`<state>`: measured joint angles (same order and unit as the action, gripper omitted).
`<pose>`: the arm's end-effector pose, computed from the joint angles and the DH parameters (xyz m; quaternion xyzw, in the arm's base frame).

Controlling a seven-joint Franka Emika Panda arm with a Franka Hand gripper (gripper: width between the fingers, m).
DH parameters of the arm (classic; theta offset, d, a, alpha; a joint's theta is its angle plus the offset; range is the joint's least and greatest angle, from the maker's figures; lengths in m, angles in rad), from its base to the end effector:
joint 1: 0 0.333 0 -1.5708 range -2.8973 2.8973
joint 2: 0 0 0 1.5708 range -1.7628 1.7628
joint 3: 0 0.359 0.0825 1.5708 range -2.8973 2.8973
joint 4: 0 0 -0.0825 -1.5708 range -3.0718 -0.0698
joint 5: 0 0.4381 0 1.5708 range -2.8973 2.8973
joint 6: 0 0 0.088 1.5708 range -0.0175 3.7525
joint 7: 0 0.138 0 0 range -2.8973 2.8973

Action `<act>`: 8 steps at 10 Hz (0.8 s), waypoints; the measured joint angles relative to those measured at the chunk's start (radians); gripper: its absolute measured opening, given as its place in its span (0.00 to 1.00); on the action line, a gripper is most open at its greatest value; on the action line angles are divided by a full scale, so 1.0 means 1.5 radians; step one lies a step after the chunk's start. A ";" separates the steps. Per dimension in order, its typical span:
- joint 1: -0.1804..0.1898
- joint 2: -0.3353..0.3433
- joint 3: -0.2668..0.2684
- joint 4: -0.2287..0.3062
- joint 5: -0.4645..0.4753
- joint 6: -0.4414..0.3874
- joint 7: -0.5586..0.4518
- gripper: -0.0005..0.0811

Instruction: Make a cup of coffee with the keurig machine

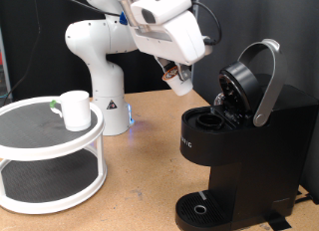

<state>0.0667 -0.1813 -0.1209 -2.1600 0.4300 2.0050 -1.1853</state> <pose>0.5473 0.0051 0.4747 -0.8694 -0.4494 -0.1282 0.1607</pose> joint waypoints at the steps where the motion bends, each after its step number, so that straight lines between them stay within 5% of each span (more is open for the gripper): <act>1: 0.001 0.007 0.006 0.003 0.000 -0.002 0.000 0.53; 8: 0.006 0.041 0.060 -0.001 -0.006 0.046 0.040 0.53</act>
<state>0.0754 -0.1205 -0.0314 -2.1610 0.4214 2.0734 -1.1254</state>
